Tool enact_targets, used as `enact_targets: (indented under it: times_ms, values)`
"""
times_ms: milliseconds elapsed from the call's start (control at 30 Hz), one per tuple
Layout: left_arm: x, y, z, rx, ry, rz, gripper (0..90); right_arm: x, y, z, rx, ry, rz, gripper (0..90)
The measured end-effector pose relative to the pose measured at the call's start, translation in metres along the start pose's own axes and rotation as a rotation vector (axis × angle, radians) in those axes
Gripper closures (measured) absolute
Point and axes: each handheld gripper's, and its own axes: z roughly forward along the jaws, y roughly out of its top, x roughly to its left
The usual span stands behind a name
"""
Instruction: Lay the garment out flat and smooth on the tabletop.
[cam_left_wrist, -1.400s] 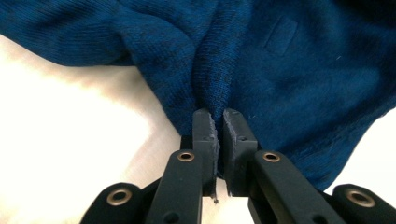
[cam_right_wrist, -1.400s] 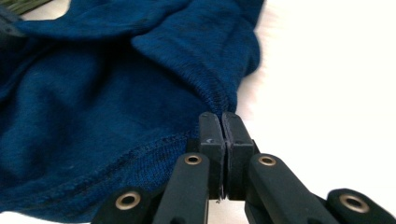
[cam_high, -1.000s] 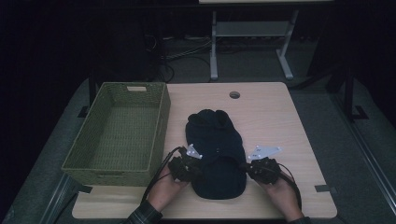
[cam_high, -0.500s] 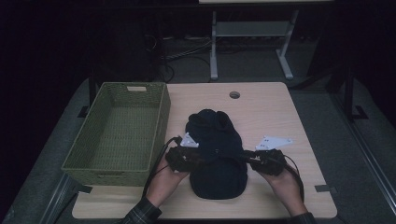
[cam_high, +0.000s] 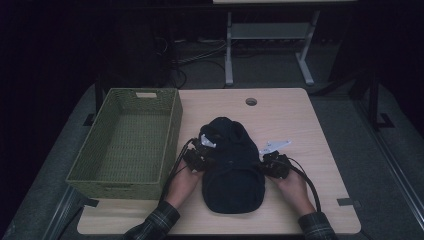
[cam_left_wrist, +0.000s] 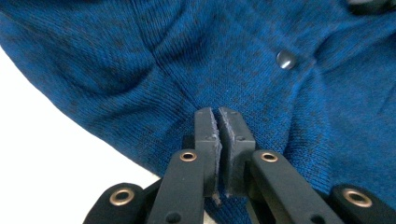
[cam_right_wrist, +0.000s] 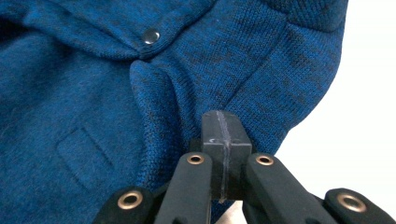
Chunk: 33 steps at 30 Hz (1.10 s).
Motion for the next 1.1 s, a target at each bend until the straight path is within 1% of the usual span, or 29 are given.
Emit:
enact_targets:
  times_ms: [100,167,233,267,300,333,367,467,500,533,567,600,700,733,767,800,867,900,933,967,1000,1100]
  values:
    - [-0.003,-0.001,0.0,0.003,-0.003,0.02,86.5,0.007,-0.003,-0.004,0.017,0.0,-0.014,90.0]
    - [-0.006,-0.002,0.0,0.003,-0.01,0.033,86.5,0.013,-0.007,-0.008,0.017,0.0,-0.028,90.0]
    - [-0.009,-0.003,-0.001,0.008,-0.022,0.046,86.5,0.019,-0.012,-0.012,0.025,0.019,-0.024,90.0]
    - [-0.011,-0.004,-0.001,0.007,-0.03,0.044,86.5,0.022,-0.015,-0.015,0.029,0.024,-0.033,90.0]
    - [-0.012,-0.004,-0.002,0.012,-0.038,0.051,86.4,0.026,-0.018,-0.017,0.027,0.023,-0.047,90.0]
    - [-0.014,-0.005,-0.003,0.01,-0.044,0.053,86.5,0.029,-0.021,-0.02,0.031,0.032,-0.038,90.0]
    - [-0.016,-0.006,-0.003,0.011,-0.049,0.063,86.4,0.032,-0.024,-0.022,0.037,0.042,-0.046,90.0]
    - [-0.022,-0.01,-0.006,0.013,-0.068,0.075,86.4,0.039,-0.03,-0.029,0.038,0.055,-0.053,89.9]
    - [-0.024,-0.011,-0.007,0.014,-0.069,0.077,86.5,0.04,-0.031,-0.031,0.037,0.06,-0.056,89.8]
    - [-0.024,-0.012,-0.007,0.015,-0.068,0.085,86.4,0.04,-0.032,-0.034,0.025,0.055,-0.062,88.2]
    - [-0.025,-0.012,-0.007,0.012,-0.07,0.083,86.5,0.039,-0.031,-0.038,0.001,0.06,-0.044,87.0]
    - [-0.024,-0.012,-0.007,0.013,-0.076,0.079,86.5,0.035,-0.029,-0.042,-0.021,0.06,-0.034,85.7]
    - [-0.021,-0.013,-0.006,0.009,-0.093,0.071,86.6,0.021,-0.017,-0.054,-0.082,0.024,-0.002,82.4]
    - [-0.02,-0.014,-0.006,0.004,-0.099,0.068,86.6,0.014,-0.013,-0.057,-0.1,0.011,0.006,80.3]
    - [-0.02,-0.014,-0.006,0.002,-0.1,0.067,86.6,0.006,-0.006,-0.06,-0.121,-0.013,0.022,78.9]
    - [-0.02,-0.014,-0.006,-0.003,-0.099,0.062,86.6,0.001,-0.002,-0.062,-0.134,-0.021,0.031,77.4]
    - [-0.021,-0.014,-0.006,-0.002,-0.095,0.067,86.6,-0.016,0.013,-0.063,-0.164,-0.036,0.051,75.0]
    - [-0.021,-0.014,-0.006,-0.001,-0.093,0.071,86.6,-0.024,0.02,-0.062,-0.165,-0.041,0.064,73.2]
    - [-0.021,-0.014,-0.006,-0.01,-0.092,0.064,86.7,-0.033,0.03,-0.059,-0.167,-0.045,0.076,70.8]
    - [-0.021,-0.014,-0.006,-0.006,-0.089,0.071,86.7,-0.038,0.036,-0.056,-0.164,-0.042,0.081,69.8]
    - [-0.021,-0.014,-0.006,-0.01,-0.091,0.068,86.7,-0.045,0.045,-0.051,-0.161,-0.035,0.086,67.8]
    - [-0.021,-0.013,-0.006,-0.001,-0.087,0.083,86.8,-0.058,0.062,-0.037,-0.147,-0.029,0.098,62.2]
